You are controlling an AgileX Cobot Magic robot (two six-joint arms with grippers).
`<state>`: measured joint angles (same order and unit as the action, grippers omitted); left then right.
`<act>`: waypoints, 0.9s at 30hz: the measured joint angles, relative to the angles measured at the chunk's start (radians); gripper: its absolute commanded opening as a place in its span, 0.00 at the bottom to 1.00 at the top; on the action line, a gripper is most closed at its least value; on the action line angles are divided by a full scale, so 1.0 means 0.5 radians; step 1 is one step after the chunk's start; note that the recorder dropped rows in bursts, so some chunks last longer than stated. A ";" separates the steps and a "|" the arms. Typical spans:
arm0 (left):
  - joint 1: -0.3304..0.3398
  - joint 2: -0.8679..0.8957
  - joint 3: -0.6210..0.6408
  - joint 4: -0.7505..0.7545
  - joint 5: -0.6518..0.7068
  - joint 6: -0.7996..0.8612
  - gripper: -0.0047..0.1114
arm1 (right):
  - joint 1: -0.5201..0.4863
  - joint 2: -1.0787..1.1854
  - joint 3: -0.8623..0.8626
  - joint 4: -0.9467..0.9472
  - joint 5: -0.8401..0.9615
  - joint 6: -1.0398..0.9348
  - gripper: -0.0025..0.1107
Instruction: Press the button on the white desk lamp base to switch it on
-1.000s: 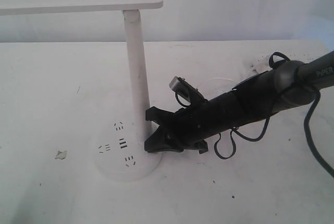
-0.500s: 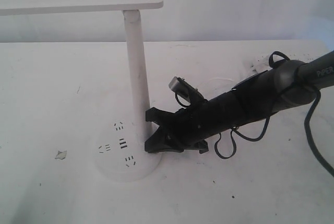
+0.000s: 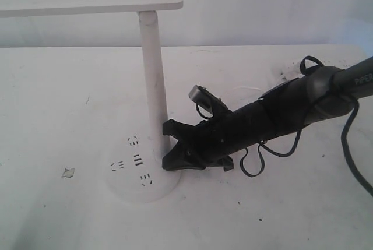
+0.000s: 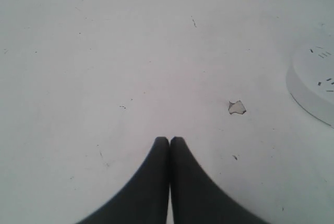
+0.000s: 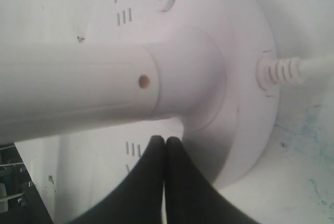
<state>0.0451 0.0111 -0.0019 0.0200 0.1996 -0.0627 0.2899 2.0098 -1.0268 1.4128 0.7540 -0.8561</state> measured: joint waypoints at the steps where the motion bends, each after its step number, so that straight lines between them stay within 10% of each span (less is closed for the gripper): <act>1: 0.000 0.000 0.000 0.000 0.000 0.000 0.04 | 0.000 -0.005 0.000 0.010 -0.011 0.009 0.02; 18: 0.000 0.000 0.000 0.000 0.000 0.000 0.04 | -0.016 -0.319 0.003 -0.081 -0.118 0.006 0.02; 27: 0.000 0.000 0.000 0.000 0.000 0.000 0.04 | -0.034 -1.556 0.025 -1.256 -0.069 0.497 0.02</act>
<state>0.0451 0.0111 -0.0019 0.0200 0.1996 -0.0627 0.2728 1.2320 -1.0142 0.7848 0.7193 -0.6075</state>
